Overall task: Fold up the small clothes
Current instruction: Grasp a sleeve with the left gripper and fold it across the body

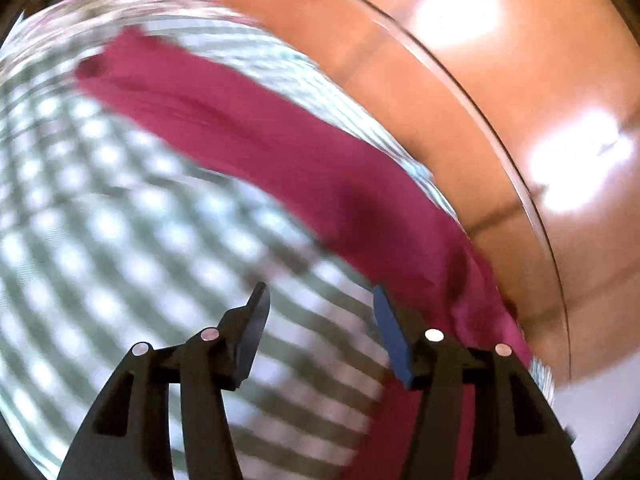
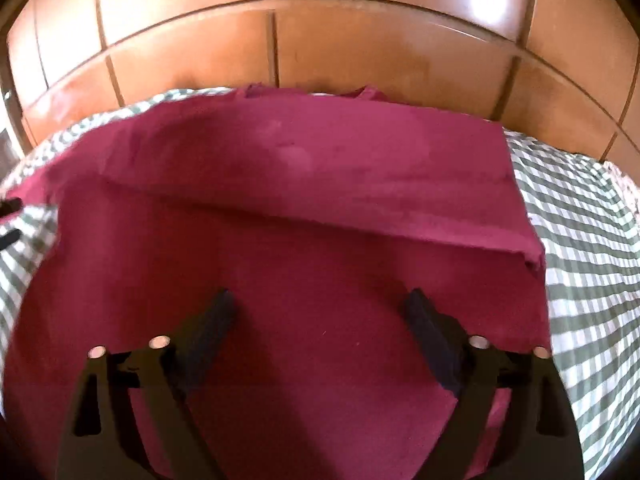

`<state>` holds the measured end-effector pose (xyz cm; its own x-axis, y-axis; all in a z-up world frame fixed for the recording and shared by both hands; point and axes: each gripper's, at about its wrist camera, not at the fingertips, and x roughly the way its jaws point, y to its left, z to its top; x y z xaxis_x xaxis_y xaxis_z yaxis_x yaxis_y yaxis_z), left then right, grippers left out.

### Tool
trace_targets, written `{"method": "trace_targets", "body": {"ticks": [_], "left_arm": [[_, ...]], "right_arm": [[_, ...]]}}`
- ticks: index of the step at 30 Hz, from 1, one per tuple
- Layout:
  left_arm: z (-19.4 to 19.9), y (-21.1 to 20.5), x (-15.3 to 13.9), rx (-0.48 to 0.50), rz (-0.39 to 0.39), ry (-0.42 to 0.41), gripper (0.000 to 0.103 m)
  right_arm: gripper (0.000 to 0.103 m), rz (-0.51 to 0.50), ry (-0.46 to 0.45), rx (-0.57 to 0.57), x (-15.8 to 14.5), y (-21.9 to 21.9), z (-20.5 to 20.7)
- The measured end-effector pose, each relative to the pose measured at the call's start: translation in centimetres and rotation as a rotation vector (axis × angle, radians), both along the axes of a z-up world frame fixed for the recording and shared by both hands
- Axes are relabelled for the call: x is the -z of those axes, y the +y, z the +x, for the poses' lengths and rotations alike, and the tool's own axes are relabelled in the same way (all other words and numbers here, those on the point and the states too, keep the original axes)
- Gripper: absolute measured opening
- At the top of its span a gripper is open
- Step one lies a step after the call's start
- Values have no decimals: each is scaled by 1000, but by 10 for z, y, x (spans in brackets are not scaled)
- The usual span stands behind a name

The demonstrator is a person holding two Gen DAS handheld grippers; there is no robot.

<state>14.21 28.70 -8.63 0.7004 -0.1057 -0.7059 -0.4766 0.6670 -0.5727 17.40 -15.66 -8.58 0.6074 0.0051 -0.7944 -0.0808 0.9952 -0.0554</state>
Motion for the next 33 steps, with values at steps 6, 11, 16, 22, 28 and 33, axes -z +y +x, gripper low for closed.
{"method": "trace_targets", "body": {"ticks": [6,11,16,22,28,33], "left_arm": [[-23,72,3,-147,-74,-34,57],[-24,125,11,-266,-154,-7,57],[-19,162,27,-337,-228,-13,43],[-2,175,24,-344,-184,-3,8],[16,108,-51,-122,-54,-165,8],[34,4,-95,155,63,-265,8]], "right_arm": [[100,35,18,25,10,-2,0],[100,24,2,25,11,0,-4],[100,23,3,25,13,-1,-4],[100,16,2,25,12,0,-4],[100,19,2,25,12,0,-3],[100,24,1,24,12,-1,-3]]}}
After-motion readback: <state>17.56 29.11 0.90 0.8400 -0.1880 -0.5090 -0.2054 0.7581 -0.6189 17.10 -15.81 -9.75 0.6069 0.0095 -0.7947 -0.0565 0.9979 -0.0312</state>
